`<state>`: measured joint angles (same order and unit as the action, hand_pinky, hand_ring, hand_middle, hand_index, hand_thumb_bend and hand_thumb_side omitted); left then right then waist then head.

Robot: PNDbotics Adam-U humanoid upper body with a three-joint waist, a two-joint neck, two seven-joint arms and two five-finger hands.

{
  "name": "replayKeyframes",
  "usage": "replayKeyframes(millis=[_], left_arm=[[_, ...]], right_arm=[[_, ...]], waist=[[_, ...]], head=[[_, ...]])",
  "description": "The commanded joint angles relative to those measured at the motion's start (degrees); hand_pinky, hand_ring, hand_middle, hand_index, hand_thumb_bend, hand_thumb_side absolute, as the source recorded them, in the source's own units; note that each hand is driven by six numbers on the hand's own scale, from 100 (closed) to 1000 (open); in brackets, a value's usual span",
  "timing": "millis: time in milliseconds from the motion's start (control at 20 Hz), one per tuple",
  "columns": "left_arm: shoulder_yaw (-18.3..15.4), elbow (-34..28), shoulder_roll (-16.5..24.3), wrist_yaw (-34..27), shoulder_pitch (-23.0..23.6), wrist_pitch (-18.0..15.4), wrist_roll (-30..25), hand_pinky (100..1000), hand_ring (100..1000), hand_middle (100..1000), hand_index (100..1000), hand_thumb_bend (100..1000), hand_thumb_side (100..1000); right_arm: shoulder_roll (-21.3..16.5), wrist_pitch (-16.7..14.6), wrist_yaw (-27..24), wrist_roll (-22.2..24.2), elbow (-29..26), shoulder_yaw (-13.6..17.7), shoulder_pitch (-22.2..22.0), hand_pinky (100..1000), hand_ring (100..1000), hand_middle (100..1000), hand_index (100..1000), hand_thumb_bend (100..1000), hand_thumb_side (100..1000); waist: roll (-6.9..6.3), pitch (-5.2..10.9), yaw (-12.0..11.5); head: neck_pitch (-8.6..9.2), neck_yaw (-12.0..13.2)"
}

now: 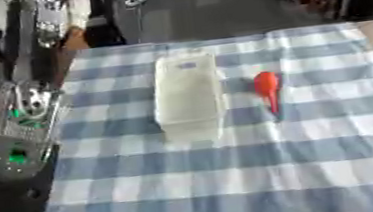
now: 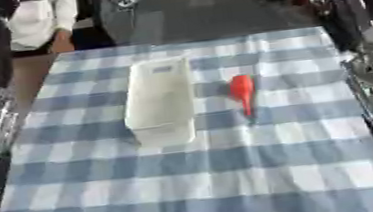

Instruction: Pick up objects on the table and place them in the box.

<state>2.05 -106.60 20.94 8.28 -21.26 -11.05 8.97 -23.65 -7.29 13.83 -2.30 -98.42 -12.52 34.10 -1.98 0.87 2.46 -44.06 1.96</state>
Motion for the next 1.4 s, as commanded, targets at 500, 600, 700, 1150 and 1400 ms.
replayKeyframes(millis=[500, 600, 700, 1150, 1400], left_arm=[[-0.1, -0.6, 1.3, 0.0, -0.6, -0.1, -0.3, 704, 676, 862, 923, 275, 1000], [0.0, -0.6, 1.2, -0.1, -0.5, -0.1, -0.4, 704, 675, 862, 923, 274, 1000], [0.1, -0.5, 1.2, -0.1, -0.4, -0.1, -0.4, 704, 675, 862, 923, 274, 1000], [0.3, -0.6, 0.9, -0.2, -0.7, -0.1, -0.7, 704, 675, 861, 923, 275, 1000], [0.6, -0.7, 0.5, -0.5, -1.3, -0.2, -1.0, 704, 676, 862, 923, 276, 1000]], right_arm=[[-0.1, 5.0, 11.3, 1.3, 4.1, 0.1, 4.7, 584, 593, 643, 859, 100, 1000], [0.6, 6.4, 15.7, 0.8, 8.1, -0.2, 6.8, 591, 596, 650, 876, 100, 1000], [1.4, 6.9, 19.7, 0.1, 13.1, -0.8, 9.4, 601, 600, 657, 881, 100, 1000], [3.4, 3.3, 37.3, 2.1, 36.2, -2.2, 19.2, 701, 682, 743, 920, 100, 1000], [5.6, 0.5, 48.8, 2.0, 46.9, -0.2, 22.9, 735, 713, 766, 927, 106, 1000]], waist=[[0.10, 0.92, 0.0], [0.10, 1.00, 0.0], [0.09, 1.04, -0.1], [0.21, 1.05, -0.7], [0.23, 0.83, -1.2]], head=[[-0.06, -2.5], [-0.06, -3.1], [-0.06, -3.5], [-0.06, -3.9], [-0.06, -3.8]])
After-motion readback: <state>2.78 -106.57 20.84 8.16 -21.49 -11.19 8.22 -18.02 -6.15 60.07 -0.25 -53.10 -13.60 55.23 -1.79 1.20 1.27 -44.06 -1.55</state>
